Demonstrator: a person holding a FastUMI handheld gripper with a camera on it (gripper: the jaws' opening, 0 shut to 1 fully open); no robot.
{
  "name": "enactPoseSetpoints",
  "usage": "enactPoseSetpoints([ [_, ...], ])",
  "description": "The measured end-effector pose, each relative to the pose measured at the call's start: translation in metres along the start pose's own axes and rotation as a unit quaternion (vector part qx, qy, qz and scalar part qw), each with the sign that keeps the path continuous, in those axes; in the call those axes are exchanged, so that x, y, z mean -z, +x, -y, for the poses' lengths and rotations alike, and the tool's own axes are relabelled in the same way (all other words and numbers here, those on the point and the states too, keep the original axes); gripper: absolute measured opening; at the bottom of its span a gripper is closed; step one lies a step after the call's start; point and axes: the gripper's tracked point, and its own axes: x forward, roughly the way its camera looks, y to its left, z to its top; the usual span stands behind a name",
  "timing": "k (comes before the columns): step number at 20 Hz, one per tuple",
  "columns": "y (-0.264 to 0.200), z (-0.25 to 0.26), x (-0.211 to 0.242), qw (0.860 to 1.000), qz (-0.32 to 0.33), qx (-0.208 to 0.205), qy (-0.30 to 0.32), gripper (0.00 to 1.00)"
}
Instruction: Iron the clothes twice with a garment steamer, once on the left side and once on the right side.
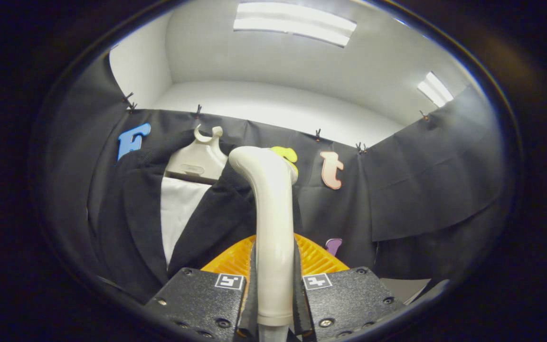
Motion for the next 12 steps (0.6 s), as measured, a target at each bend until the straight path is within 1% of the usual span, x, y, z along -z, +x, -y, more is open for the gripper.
enactPoseSetpoints([
  [6, -0.014, -0.003, 0.028, 0.999, -0.021, -0.008, -0.025, 0.32],
  [12, -0.036, 0.005, 0.062, 0.998, -0.061, -0.007, -0.024, 0.32],
])
